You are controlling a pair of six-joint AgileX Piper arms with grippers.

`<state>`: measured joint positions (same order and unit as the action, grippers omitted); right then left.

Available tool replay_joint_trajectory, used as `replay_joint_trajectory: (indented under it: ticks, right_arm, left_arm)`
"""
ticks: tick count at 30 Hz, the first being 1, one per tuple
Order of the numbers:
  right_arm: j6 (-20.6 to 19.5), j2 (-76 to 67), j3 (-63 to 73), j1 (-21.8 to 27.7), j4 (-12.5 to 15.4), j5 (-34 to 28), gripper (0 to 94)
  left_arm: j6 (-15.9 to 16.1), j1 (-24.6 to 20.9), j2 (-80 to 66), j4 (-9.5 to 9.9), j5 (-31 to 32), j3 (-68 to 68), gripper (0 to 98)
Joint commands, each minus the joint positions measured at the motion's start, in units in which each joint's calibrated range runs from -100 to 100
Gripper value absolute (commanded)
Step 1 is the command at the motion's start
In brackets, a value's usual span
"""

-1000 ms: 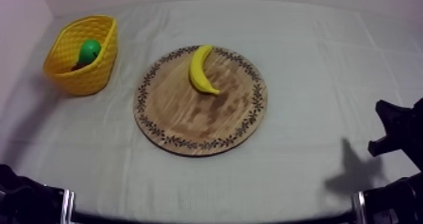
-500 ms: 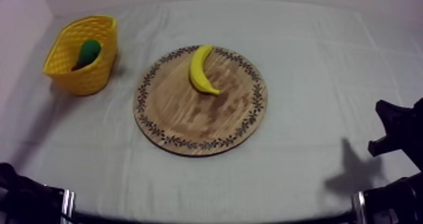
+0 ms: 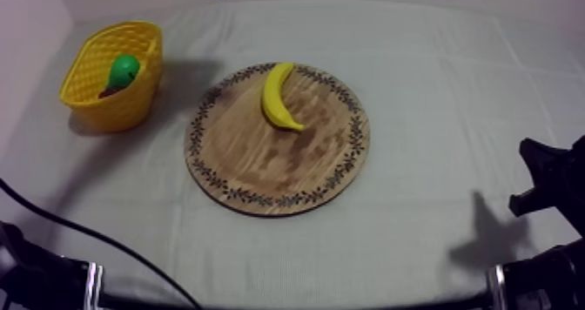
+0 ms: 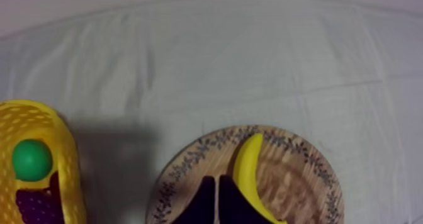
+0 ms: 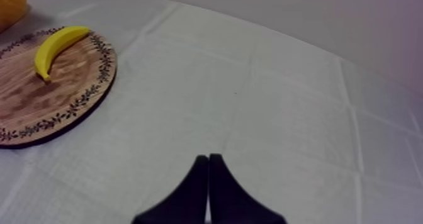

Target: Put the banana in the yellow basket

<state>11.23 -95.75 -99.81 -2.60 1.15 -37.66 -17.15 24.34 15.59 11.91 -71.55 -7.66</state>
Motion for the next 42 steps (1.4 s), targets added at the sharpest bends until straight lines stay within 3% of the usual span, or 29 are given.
replay_joint_trajectory:
  ticks: [1, 13, 22, 27, 35, 42]
  right_arm:
    - [-0.02, 0.0, 0.03, 0.0, 0.0, 0.0, 0.3]
    - [-0.02, 0.0, 0.03, 0.0, 0.0, 0.0, 0.3]
    - [-0.02, 0.0, 0.03, 0.0, 0.0, 0.0, 0.3]
    - [-0.02, 0.0, 0.03, 0.0, 0.0, 0.0, 0.3]
    - [-0.02, 0.0, 0.03, 0.0, 0.0, 0.0, 0.3]
    - [-0.02, 0.0, 0.03, 0.0, 0.0, 0.0, 0.3]
  left_arm:
    - [-0.03, 0.58, 0.59, -0.03, 0.01, -0.13, 0.0]
    - [2.19, 2.14, 2.31, -1.17, 3.07, 0.71, 4.0]
    - [1.22, 2.0, 3.57, -1.41, 1.72, 0.09, 50.1]
    - [-0.17, 2.25, 4.5, -2.0, -1.15, -1.08, 66.4]
    - [0.57, 2.56, 5.89, -3.77, -3.84, -1.62, 72.2]
    - [-0.2, 3.55, 7.49, -3.87, -3.51, 0.15, 71.3]
